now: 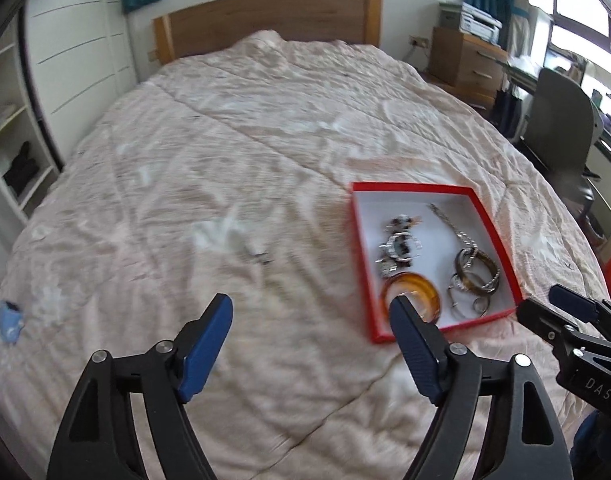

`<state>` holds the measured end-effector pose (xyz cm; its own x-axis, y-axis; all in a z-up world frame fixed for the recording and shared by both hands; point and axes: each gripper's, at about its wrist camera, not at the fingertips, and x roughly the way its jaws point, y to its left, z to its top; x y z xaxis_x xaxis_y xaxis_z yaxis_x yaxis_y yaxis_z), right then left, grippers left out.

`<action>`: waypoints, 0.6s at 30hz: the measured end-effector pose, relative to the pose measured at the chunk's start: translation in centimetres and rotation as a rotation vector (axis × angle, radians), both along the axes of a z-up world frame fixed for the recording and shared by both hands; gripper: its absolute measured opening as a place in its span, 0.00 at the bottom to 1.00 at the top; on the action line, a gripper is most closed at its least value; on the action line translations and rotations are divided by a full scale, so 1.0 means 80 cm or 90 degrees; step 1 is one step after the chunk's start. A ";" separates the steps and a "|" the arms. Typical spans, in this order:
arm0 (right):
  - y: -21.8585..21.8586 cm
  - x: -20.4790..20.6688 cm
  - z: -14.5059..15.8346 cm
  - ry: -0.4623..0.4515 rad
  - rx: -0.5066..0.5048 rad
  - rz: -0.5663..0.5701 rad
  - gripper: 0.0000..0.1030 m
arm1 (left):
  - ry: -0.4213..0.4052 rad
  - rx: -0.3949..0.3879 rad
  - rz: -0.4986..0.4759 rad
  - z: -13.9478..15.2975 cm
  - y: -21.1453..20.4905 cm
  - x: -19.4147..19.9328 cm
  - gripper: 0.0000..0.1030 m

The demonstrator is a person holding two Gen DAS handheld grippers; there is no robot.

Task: Organize jewelry

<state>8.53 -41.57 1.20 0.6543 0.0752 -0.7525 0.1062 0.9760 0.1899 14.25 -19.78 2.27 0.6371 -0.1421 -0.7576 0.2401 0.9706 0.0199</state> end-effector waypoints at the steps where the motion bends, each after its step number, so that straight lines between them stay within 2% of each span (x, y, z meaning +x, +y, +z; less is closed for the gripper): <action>1: 0.007 -0.006 0.004 -0.003 -0.003 0.003 0.62 | -0.006 0.000 0.008 0.005 0.011 -0.006 0.84; 4: 0.030 -0.027 0.019 -0.016 -0.011 0.009 0.64 | -0.031 0.002 0.034 0.022 0.048 -0.029 0.88; 9: 0.063 -0.058 0.042 -0.039 -0.023 0.016 0.64 | -0.058 0.004 0.053 0.045 0.097 -0.066 0.89; 18: 0.106 -0.107 0.059 -0.062 -0.039 0.023 0.64 | -0.108 0.004 0.065 0.065 0.145 -0.125 0.95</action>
